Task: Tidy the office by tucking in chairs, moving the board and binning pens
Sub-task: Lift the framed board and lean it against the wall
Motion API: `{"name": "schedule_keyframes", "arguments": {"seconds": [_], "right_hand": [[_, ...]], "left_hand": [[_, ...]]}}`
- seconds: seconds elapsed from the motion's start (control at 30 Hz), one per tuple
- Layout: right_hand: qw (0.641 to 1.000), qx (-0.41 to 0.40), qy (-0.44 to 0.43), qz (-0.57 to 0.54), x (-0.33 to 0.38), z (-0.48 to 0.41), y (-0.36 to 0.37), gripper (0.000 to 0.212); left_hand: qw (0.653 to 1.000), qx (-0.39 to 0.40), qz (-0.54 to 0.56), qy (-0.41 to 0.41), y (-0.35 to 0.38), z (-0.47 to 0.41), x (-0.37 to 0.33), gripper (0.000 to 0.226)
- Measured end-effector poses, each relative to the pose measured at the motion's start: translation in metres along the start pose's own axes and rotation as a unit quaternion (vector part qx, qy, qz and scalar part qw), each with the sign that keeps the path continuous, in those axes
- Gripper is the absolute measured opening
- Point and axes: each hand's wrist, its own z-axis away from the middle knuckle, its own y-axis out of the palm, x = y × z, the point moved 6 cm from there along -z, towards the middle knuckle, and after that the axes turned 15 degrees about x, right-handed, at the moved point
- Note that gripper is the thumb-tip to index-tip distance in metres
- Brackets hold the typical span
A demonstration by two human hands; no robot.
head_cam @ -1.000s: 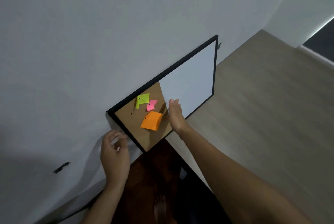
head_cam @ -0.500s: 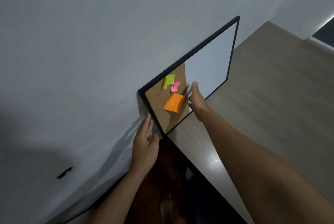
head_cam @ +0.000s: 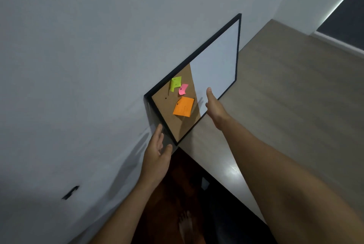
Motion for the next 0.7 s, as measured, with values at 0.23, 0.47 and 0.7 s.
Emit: {"name": "schedule_keyframes", "arguments": {"seconds": [0.23, 0.47, 0.7], "right_hand": [[0.998, -0.038, 0.007, 0.049, -0.012, 0.068, -0.039, 0.076], [0.987, -0.130, 0.008, 0.094, -0.030, 0.171, -0.104, 0.069], [0.974, -0.207, 0.011, 0.089, -0.066, 0.295, -0.161, 0.066]], "left_hand": [[0.999, 0.034, -0.007, 0.006, 0.027, 0.020, -0.004, 0.062], [0.992, 0.122, -0.030, 0.030, 0.079, 0.034, -0.027, 0.053], [0.979, 0.177, -0.068, 0.074, 0.152, 0.064, -0.053, 0.049]]}}
